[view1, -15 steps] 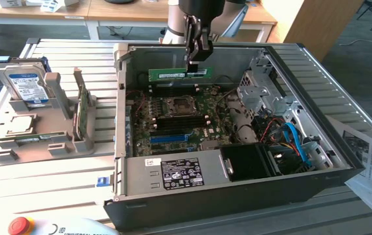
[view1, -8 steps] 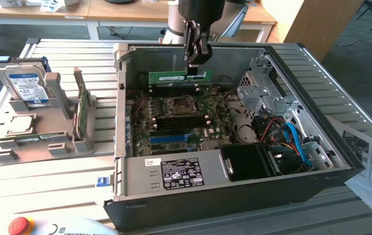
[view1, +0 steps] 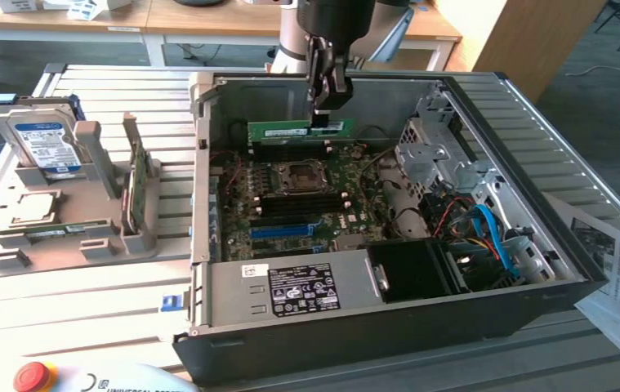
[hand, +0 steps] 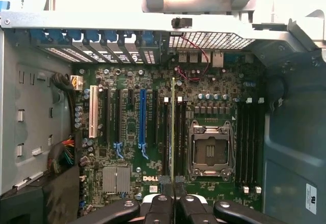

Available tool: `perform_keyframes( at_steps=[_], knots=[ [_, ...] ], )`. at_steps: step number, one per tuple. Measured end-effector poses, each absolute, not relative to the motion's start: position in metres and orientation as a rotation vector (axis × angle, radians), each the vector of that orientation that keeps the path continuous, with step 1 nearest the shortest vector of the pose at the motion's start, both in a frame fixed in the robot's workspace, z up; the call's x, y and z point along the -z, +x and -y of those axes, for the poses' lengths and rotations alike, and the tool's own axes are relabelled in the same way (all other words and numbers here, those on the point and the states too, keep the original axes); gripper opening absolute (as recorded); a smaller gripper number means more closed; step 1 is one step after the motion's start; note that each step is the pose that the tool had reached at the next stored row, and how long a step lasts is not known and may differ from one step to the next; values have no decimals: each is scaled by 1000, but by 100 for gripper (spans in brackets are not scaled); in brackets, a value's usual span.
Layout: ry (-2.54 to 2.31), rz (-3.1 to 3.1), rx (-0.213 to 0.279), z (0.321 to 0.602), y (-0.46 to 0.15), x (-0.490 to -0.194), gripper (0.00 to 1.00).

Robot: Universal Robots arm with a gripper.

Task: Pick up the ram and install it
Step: 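Insert the ram into the slot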

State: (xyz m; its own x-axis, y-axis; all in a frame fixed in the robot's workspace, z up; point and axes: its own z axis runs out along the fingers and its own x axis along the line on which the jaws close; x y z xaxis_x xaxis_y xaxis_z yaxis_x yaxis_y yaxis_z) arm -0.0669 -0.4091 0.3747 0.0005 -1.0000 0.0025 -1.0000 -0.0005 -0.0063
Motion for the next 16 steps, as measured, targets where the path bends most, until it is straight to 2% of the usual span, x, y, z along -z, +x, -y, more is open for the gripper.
perform_keyframes(
  at_steps=[10,16],
  knots=[
    [-2236,-2235,-26,410,-64,-375,12],
    [-2236,-2235,-27,410,-62,-375,12]
  ],
)
